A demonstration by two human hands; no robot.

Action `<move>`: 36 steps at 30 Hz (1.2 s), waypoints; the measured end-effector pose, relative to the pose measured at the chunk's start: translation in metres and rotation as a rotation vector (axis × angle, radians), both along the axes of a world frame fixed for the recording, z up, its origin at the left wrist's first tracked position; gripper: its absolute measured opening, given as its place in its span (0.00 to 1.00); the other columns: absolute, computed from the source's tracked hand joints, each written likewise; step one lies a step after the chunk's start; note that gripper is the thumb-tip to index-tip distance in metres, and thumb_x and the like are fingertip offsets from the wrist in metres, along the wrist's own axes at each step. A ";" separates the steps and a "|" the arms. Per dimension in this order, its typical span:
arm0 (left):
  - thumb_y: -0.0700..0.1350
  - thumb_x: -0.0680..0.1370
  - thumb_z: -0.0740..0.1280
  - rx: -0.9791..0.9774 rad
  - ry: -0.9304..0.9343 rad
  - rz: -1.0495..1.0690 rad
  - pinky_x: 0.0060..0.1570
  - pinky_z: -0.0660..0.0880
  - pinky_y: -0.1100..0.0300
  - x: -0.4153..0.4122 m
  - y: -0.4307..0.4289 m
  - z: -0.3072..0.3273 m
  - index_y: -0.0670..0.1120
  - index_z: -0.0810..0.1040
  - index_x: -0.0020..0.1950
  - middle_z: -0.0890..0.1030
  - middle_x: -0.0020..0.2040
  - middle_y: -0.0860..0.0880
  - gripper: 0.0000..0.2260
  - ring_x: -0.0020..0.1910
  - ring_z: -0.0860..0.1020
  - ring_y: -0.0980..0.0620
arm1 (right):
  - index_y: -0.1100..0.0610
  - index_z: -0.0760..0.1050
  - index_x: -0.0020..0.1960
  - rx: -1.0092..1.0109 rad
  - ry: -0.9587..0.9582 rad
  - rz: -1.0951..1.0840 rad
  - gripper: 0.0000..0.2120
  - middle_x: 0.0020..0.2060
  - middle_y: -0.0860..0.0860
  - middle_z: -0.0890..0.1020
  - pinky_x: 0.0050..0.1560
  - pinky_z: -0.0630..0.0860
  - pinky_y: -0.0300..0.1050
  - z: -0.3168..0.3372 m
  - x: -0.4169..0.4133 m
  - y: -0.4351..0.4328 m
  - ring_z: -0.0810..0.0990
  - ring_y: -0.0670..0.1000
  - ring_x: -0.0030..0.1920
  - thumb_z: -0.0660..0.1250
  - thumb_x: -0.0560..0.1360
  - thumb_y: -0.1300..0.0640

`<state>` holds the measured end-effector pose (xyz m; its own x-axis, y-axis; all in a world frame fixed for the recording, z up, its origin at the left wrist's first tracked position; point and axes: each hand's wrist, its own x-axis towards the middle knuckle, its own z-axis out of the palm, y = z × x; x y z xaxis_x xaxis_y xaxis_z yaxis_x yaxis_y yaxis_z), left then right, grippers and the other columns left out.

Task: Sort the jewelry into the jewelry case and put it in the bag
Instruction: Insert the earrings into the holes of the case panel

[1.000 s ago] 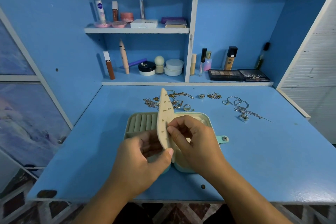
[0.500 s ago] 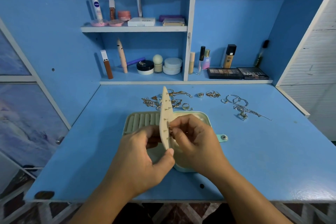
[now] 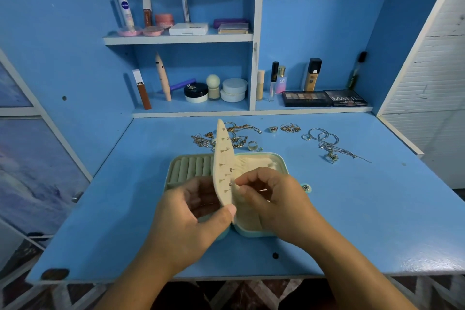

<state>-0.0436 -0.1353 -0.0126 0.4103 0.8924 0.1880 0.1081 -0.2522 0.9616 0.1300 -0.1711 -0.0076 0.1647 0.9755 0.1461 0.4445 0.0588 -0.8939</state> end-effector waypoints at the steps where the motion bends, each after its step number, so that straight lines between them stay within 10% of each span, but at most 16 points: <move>1: 0.53 0.60 0.74 -0.012 -0.007 -0.011 0.48 0.80 0.55 0.000 0.000 0.000 0.49 0.82 0.51 0.86 0.47 0.51 0.21 0.47 0.84 0.51 | 0.44 0.79 0.43 0.018 0.004 -0.002 0.06 0.39 0.39 0.82 0.42 0.72 0.28 0.000 -0.002 0.001 0.79 0.37 0.41 0.69 0.74 0.56; 9: 0.53 0.61 0.76 -0.027 0.006 -0.056 0.55 0.78 0.50 -0.001 0.002 -0.002 0.48 0.82 0.54 0.85 0.50 0.50 0.22 0.51 0.83 0.50 | 0.48 0.80 0.42 0.049 0.031 -0.079 0.04 0.36 0.43 0.83 0.40 0.74 0.33 -0.007 -0.008 0.003 0.80 0.40 0.38 0.70 0.73 0.57; 15: 0.57 0.68 0.72 0.137 0.284 -0.135 0.64 0.71 0.64 0.001 -0.001 -0.005 0.62 0.80 0.58 0.80 0.58 0.67 0.18 0.61 0.75 0.66 | 0.62 0.79 0.53 -0.080 0.688 0.020 0.18 0.47 0.59 0.84 0.47 0.80 0.48 0.016 0.016 -0.019 0.84 0.60 0.47 0.56 0.80 0.51; 21: 0.58 0.71 0.65 0.418 0.501 -0.063 0.52 0.69 0.78 0.009 -0.003 -0.009 0.59 0.83 0.51 0.78 0.55 0.70 0.13 0.55 0.75 0.71 | 0.56 0.81 0.43 -0.130 0.308 -0.233 0.12 0.40 0.58 0.84 0.49 0.78 0.55 0.009 0.039 -0.029 0.80 0.55 0.40 0.63 0.77 0.51; 26: 0.51 0.72 0.68 0.514 0.514 -0.030 0.47 0.69 0.79 0.014 -0.006 -0.013 0.57 0.84 0.49 0.79 0.50 0.66 0.08 0.51 0.76 0.68 | 0.52 0.80 0.41 -0.174 0.016 -0.297 0.10 0.29 0.50 0.79 0.30 0.68 0.35 0.005 0.046 -0.033 0.69 0.42 0.25 0.64 0.77 0.50; 36: 0.54 0.73 0.65 0.528 0.546 -0.028 0.43 0.67 0.79 0.019 -0.006 -0.010 0.56 0.82 0.45 0.78 0.47 0.65 0.07 0.49 0.75 0.68 | 0.51 0.80 0.41 -0.198 -0.078 -0.308 0.10 0.20 0.40 0.71 0.25 0.63 0.32 -0.002 0.052 -0.033 0.68 0.41 0.23 0.64 0.77 0.49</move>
<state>-0.0247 -0.1416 -0.0227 0.5890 0.7280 0.3510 0.5205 -0.6739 0.5244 0.1825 -0.2040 -0.0099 0.4507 0.8925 -0.0169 0.4816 -0.2591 -0.8372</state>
